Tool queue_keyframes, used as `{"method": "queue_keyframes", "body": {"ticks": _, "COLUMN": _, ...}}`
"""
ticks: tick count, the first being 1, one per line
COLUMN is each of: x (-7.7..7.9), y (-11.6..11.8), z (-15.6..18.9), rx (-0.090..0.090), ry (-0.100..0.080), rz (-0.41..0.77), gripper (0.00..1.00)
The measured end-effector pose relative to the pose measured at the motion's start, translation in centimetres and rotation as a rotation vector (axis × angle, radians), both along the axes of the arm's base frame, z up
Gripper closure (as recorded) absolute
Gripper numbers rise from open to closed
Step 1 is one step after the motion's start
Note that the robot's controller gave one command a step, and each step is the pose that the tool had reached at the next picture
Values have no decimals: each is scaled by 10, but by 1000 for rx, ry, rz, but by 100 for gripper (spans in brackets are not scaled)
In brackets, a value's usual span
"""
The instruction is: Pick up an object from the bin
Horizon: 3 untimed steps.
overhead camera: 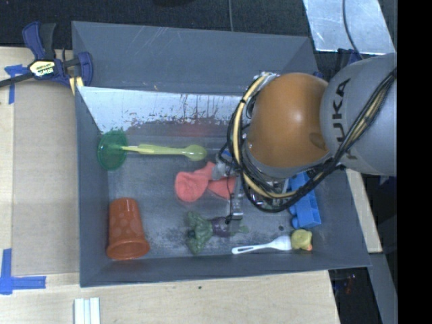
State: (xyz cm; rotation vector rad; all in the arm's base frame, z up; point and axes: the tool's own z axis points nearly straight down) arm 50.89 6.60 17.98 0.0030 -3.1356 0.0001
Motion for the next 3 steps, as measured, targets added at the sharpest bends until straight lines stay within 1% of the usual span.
{"method": "queue_keyframes", "body": {"ticks": 1, "x": 2, "y": -1, "z": 5, "rx": 1, "ry": -9, "rz": -3, "gripper": 0}}
{"method": "queue_keyframes", "body": {"ticks": 2, "x": -16, "y": -44, "z": -88, "rx": 0, "ry": -13, "rz": 81, "gripper": 0}}
{"method": "queue_keyframes", "body": {"ticks": 3, "x": -19, "y": -46, "z": -105, "rx": 1, "ry": -15, "rz": 94, "gripper": 0}}
